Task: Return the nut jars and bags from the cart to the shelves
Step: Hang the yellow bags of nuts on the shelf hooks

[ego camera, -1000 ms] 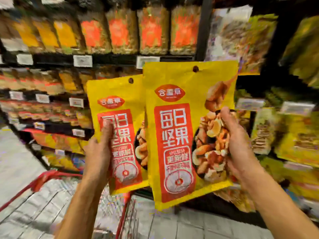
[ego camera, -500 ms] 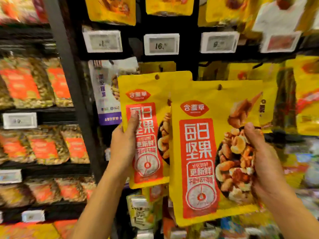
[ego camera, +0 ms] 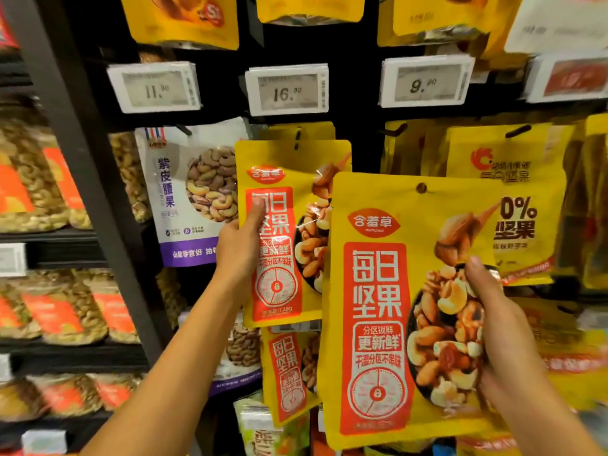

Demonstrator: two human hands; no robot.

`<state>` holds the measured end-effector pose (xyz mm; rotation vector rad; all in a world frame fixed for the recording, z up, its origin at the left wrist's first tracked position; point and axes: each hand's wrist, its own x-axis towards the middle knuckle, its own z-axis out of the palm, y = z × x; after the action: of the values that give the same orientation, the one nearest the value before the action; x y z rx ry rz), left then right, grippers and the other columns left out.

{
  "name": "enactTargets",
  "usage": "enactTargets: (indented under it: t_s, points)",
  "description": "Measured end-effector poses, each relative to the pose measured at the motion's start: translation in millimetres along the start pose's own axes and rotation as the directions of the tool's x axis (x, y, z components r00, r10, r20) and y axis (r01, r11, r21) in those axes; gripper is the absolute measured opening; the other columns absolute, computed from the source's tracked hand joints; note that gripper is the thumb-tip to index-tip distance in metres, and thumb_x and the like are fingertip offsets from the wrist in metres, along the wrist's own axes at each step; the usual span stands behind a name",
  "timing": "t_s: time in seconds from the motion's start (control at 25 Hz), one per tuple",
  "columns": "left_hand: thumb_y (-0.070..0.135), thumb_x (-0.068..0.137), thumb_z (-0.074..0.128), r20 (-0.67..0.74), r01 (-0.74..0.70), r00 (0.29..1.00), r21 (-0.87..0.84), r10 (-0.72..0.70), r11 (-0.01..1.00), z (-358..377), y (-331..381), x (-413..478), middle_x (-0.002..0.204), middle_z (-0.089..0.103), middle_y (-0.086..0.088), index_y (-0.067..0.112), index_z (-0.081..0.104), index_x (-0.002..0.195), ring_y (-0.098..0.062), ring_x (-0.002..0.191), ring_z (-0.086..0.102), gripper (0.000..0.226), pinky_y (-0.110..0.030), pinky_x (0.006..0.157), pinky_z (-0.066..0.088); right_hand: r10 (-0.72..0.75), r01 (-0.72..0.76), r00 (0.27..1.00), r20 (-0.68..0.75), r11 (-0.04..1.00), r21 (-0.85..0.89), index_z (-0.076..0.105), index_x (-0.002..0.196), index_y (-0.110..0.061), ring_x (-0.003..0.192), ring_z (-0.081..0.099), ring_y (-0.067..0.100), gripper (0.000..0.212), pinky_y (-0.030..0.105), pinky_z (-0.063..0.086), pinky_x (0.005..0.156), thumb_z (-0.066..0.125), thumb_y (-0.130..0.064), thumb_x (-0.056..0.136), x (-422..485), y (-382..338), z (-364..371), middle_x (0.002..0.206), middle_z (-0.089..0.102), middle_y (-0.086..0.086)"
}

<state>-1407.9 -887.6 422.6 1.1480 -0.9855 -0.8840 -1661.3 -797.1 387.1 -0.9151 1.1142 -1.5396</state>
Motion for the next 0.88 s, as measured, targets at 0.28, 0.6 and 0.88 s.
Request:
enactTargets:
  t_s: [0.28, 0.6, 0.88]
  points:
    - [0.049, 0.086, 0.058, 0.055, 0.041, 0.998, -0.109, -0.035, 0.993, 1.9, -3.7, 7.9, 0.07, 0.074, 0.0, 0.015, 0.066, 0.087, -0.015, 0.061, 0.071, 0.034, -0.024, 0.051, 0.056, 0.007, -0.007, 0.999, -0.032, 1.0, -0.014, 0.071, 0.1, -0.028, 0.092, 0.071, 0.02, 0.078, 0.045, 0.048, 0.092, 0.074, -0.076, 0.039, 15.4, 4.6, 4.8, 0.097, 0.075, -0.001]
    - [0.056, 0.092, 0.041, -0.053, -0.011, 0.998, 0.447, 0.038, 0.894, 26.1, -6.0, 30.0, 0.113, 0.063, -0.015, 0.005, 0.055, 0.115, -0.033, 0.104, 0.061, 0.057, -0.043, 0.088, 0.049, -0.106, 0.106, 0.994, -0.009, 0.994, -0.033, 0.076, 0.075, -0.029, 0.08, 0.072, 0.012, 0.035, 0.03, 0.051, 0.071, 0.066, -0.06, 0.062, 26.2, -12.1, 35.3, 0.082, 0.076, -0.003]
    - [0.071, 0.072, 0.048, 0.11, -0.159, 0.979, -0.108, 0.171, 0.981, 7.3, -3.7, -52.1, 0.089, 0.073, 0.011, 0.026, 0.059, 0.104, -0.003, 0.082, 0.07, 0.057, -0.018, 0.064, 0.053, -0.143, 0.145, 0.989, 0.029, 0.984, -0.104, 0.073, 0.075, -0.014, 0.079, 0.072, 0.015, 0.041, 0.034, 0.055, 0.081, 0.061, -0.052, 0.081, 51.0, -12.3, 79.2, 0.077, 0.075, 0.001]
